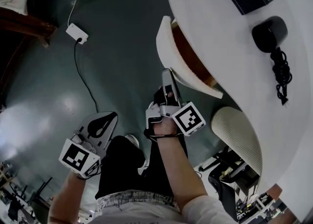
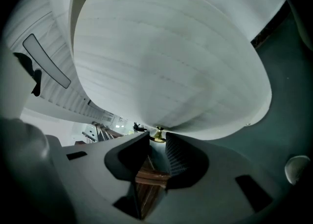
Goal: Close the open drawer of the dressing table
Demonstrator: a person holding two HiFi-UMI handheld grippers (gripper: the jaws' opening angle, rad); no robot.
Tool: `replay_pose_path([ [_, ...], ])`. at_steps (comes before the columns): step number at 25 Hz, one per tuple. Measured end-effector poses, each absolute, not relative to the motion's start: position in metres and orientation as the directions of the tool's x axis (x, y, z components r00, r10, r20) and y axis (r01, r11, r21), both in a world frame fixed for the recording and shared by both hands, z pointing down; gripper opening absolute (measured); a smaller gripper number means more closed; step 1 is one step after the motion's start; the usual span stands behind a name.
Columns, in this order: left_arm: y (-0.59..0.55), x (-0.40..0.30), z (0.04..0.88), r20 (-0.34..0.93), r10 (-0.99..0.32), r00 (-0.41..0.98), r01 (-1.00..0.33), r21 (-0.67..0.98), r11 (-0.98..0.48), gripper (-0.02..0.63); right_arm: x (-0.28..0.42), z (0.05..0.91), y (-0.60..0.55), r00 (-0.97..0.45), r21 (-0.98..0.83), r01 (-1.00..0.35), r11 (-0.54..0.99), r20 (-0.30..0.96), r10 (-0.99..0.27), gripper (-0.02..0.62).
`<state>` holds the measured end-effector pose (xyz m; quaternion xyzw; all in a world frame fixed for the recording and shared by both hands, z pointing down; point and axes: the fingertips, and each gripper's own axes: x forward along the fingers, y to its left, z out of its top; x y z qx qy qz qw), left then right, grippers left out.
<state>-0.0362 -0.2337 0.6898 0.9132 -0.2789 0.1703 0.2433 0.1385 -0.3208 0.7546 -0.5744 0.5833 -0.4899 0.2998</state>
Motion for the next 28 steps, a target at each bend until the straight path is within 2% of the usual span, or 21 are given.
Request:
replay_pose_path([
  [11,-0.242,-0.013,0.698,0.416,-0.414,0.809,-0.559,0.33,-0.761,0.025,0.155,0.752,-0.331,-0.159,-0.917,-0.387,-0.091,0.164,-0.974,0.112],
  [21,-0.257,0.009,0.703,0.423,-0.402,0.812,-0.551,0.329,-0.767,0.025,0.218,0.752,-0.362,-0.057,-0.9,-0.42,-0.118,0.156,-0.986,0.11],
  [28,-0.268,0.023,0.712,0.419,-0.403,0.813,-0.547,0.316,-0.775,0.025,0.227,0.747,-0.37,-0.048,-0.902,-0.428,-0.062,0.091,-0.995,0.112],
])
